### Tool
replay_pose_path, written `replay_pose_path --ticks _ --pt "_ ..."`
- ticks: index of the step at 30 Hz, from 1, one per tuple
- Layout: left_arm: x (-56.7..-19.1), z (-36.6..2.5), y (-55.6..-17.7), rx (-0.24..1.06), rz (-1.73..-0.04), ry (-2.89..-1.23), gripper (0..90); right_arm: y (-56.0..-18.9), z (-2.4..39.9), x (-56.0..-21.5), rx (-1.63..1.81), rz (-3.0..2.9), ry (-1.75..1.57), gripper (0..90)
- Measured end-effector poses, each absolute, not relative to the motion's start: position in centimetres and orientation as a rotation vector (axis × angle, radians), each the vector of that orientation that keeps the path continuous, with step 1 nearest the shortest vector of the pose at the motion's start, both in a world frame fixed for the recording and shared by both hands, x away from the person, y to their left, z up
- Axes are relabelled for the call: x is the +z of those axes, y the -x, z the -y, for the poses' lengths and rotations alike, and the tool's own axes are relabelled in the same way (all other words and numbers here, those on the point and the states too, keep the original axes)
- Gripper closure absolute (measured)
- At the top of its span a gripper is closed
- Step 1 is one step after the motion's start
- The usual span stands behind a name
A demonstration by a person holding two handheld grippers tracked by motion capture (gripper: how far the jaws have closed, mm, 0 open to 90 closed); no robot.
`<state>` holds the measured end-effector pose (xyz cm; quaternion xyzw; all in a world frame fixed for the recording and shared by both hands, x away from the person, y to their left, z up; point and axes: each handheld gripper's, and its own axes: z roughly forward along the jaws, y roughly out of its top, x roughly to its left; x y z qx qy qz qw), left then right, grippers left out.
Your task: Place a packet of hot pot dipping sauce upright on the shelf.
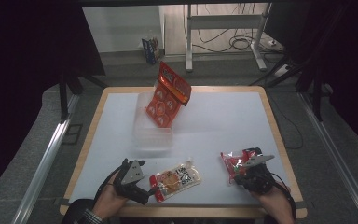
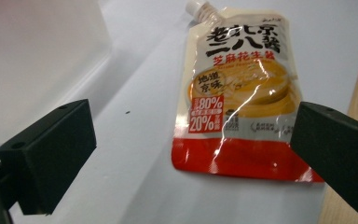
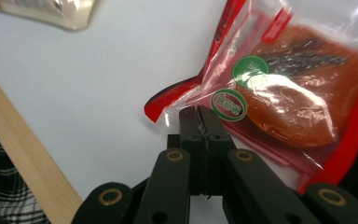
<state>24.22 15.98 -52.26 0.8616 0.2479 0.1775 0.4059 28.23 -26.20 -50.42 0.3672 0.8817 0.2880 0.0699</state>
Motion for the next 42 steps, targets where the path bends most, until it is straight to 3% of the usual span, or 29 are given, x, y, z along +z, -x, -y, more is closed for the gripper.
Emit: replay_pose_path --ticks 7,11,23,28,31,42 --pt "-51.3 -13.7 -25.0 0.368 -0.578 -2.183 0.4 -28.2 27.6 -49.5 0.895 -2.555 -1.131 80.7" --pt "-50.8 -11.8 -25.9 0.307 -0.559 -2.16 5.5 -28.3 28.3 -49.1 0.876 -2.496 -1.139 73.7" --pt "-49.7 -6.3 -29.0 0.202 -0.43 -2.124 49.9 -28.6 30.4 -48.6 0.869 -2.362 -1.195 46.9" --pt "-49.8 -3.4 -30.3 0.156 -0.399 -2.112 78.9 -28.8 31.2 -48.6 0.876 -2.327 -1.211 38.0" --pt "-49.9 -1.6 -31.2 0.174 -0.38 -2.126 88.5 -28.9 31.6 -48.5 0.882 -2.314 -1.224 34.7" --pt "-50.8 4.4 -33.4 0.169 -0.326 -2.159 90.0 -29.0 32.2 -48.6 0.891 -2.297 -1.237 25.2"
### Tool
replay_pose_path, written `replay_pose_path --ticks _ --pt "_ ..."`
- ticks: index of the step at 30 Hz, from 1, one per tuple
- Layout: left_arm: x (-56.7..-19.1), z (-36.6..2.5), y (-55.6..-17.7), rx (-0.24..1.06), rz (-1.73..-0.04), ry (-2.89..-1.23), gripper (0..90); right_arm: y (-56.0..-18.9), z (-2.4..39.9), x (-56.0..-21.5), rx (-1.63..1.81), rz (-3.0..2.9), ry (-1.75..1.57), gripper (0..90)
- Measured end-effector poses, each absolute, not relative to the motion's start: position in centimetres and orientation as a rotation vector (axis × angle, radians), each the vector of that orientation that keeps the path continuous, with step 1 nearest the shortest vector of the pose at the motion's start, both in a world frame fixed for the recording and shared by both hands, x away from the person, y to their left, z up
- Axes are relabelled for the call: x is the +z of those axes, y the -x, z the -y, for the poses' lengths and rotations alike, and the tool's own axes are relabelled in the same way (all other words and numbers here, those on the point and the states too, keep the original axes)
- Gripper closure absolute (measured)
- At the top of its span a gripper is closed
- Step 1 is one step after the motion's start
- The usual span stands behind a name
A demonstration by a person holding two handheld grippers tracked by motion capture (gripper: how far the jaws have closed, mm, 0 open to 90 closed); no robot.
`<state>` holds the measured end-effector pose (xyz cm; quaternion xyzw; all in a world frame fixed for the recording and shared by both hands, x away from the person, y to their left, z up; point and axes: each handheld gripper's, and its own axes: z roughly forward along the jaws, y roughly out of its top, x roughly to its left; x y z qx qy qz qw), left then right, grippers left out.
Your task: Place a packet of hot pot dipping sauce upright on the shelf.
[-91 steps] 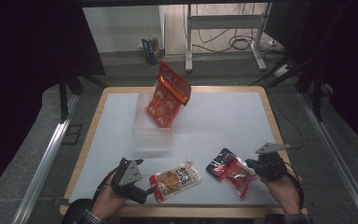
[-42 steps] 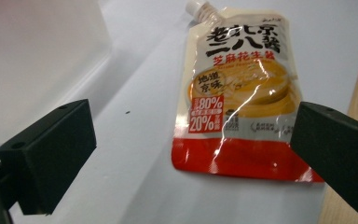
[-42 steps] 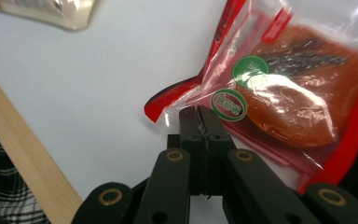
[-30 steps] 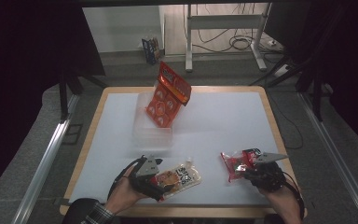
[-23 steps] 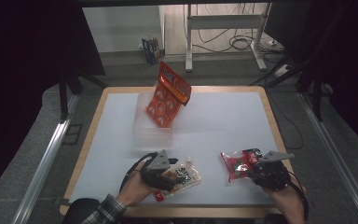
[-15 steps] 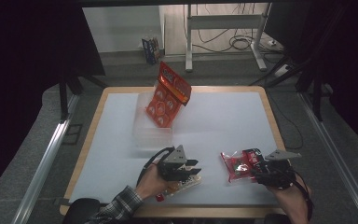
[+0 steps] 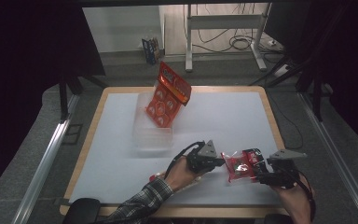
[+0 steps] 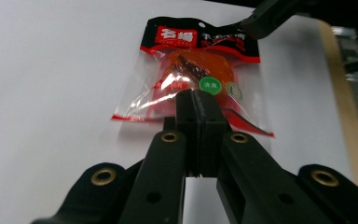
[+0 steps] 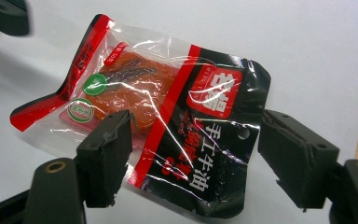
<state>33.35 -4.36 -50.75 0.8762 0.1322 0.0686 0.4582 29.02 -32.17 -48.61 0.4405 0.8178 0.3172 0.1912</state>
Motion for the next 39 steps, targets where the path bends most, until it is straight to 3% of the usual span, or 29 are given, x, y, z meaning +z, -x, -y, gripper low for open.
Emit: replay_pose_path --ticks 11,24,31,39 --pt "-51.7 7.5 -34.7 0.139 -0.344 -2.241 90.0 -29.0 32.6 -48.5 0.904 -2.283 -1.263 20.9" --pt "-52.1 7.5 -34.7 0.161 -0.339 -2.413 90.0 -29.1 32.8 -48.5 0.987 -2.254 -1.332 6.9" --pt "-52.1 7.4 -34.6 0.161 -0.336 -2.418 90.0 -29.5 32.3 -49.2 1.041 -2.307 -1.409 6.9" --pt "-52.2 7.4 -34.6 0.159 -0.336 -2.413 90.0 -30.3 31.4 -49.9 1.143 -2.378 -1.467 19.3"
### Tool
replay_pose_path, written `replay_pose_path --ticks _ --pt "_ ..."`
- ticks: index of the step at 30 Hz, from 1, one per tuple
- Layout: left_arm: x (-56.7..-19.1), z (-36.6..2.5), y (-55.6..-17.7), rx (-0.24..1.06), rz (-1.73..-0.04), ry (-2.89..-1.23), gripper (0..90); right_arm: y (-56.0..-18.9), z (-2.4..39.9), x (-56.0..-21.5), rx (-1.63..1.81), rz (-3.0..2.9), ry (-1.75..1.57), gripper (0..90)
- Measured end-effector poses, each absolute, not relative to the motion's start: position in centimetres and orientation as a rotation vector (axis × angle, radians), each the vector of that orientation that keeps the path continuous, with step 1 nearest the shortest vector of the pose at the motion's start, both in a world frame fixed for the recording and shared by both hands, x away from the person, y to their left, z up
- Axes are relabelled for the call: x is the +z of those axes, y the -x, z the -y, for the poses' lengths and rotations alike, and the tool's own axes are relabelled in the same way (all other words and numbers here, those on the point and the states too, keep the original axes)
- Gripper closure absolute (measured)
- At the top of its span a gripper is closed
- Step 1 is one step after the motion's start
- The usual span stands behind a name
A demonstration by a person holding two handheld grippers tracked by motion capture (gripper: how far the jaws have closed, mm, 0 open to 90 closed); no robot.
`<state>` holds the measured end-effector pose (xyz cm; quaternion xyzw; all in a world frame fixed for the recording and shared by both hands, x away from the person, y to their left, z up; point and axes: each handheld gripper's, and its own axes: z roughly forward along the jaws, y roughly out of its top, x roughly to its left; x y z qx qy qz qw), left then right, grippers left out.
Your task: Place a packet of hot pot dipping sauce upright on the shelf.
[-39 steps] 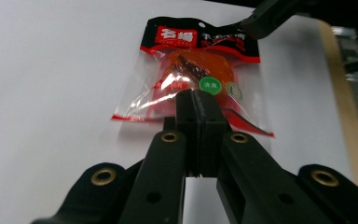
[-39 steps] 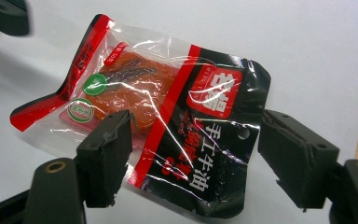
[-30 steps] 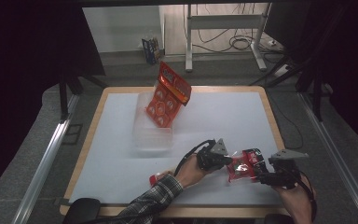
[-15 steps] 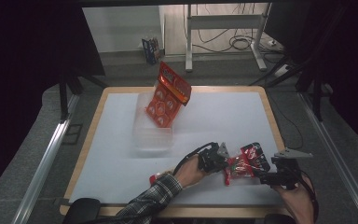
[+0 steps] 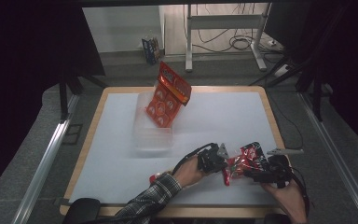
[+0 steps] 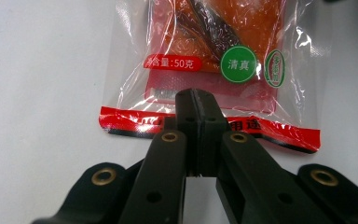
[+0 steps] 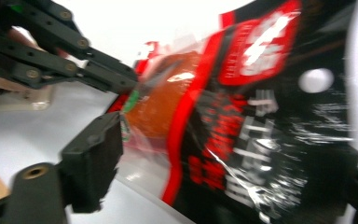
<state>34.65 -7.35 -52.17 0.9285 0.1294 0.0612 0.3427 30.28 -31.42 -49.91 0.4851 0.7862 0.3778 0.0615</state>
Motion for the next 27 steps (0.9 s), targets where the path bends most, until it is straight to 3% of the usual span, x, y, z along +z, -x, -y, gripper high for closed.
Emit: replay_pose_path --ticks 5,9,13,16,27 --pt "-52.1 7.4 -34.6 0.166 -0.336 -2.418 90.0 -30.8 30.3 -49.8 1.202 -2.408 -1.462 30.5" --pt "-52.1 7.3 -34.5 0.172 -0.33 -2.422 90.0 -31.1 29.2 -49.4 1.222 -2.43 -1.39 51.1" --pt "-52.0 6.8 -34.5 0.164 -0.332 -2.425 89.8 -31.1 28.2 -48.8 1.222 -2.416 -1.34 61.2" --pt "-51.6 6.2 -34.4 0.168 -0.338 -2.411 81.4 -31.0 28.1 -48.3 1.295 -2.397 -1.325 69.5" --pt "-50.6 3.3 -33.3 0.194 -0.331 -2.3 51.2 -30.7 27.7 -46.7 1.251 -2.378 -1.243 70.4"
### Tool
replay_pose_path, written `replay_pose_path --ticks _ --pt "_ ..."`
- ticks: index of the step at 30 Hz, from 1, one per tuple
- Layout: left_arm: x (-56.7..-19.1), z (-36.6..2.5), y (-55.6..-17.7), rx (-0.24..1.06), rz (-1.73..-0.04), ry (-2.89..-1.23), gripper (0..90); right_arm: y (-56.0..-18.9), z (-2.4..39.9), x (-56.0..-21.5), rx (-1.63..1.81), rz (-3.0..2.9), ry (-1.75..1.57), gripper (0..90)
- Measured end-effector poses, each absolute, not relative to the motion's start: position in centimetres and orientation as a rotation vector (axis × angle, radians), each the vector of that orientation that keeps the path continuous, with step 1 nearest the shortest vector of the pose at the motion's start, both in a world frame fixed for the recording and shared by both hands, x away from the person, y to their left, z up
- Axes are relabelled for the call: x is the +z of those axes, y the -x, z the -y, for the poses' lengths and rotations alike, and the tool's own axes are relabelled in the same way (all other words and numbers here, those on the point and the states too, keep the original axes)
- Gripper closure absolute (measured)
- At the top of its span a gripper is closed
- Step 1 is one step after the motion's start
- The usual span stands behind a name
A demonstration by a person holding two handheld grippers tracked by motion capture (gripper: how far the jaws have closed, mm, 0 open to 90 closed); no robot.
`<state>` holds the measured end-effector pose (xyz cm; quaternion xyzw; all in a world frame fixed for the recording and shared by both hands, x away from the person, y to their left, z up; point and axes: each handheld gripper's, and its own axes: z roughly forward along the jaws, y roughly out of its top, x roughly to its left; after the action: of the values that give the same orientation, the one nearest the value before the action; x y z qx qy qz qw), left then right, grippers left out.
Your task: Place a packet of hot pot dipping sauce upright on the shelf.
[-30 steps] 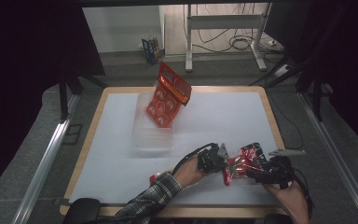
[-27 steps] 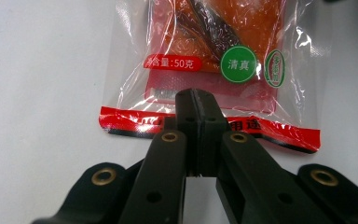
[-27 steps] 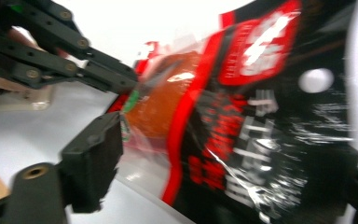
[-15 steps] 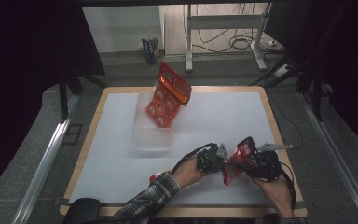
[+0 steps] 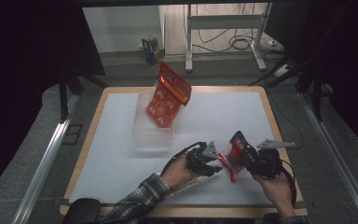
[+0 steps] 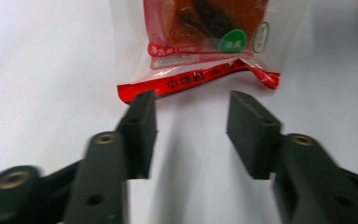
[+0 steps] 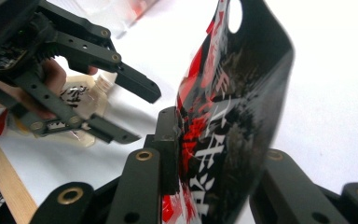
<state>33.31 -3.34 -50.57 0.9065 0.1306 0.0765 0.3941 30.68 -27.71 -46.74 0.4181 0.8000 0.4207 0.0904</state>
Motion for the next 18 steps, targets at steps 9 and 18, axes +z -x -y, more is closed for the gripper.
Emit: replay_pose_path --ticks 9,18 --pt "-49.9 1.5 -31.4 0.216 -0.321 -2.26 28.4 -31.0 27.4 -45.5 1.288 -2.346 -1.198 70.5" --pt "-49.5 -1.7 -30.2 0.186 -0.383 -2.187 14.2 -31.6 26.5 -44.6 1.292 -2.374 -1.137 70.5"
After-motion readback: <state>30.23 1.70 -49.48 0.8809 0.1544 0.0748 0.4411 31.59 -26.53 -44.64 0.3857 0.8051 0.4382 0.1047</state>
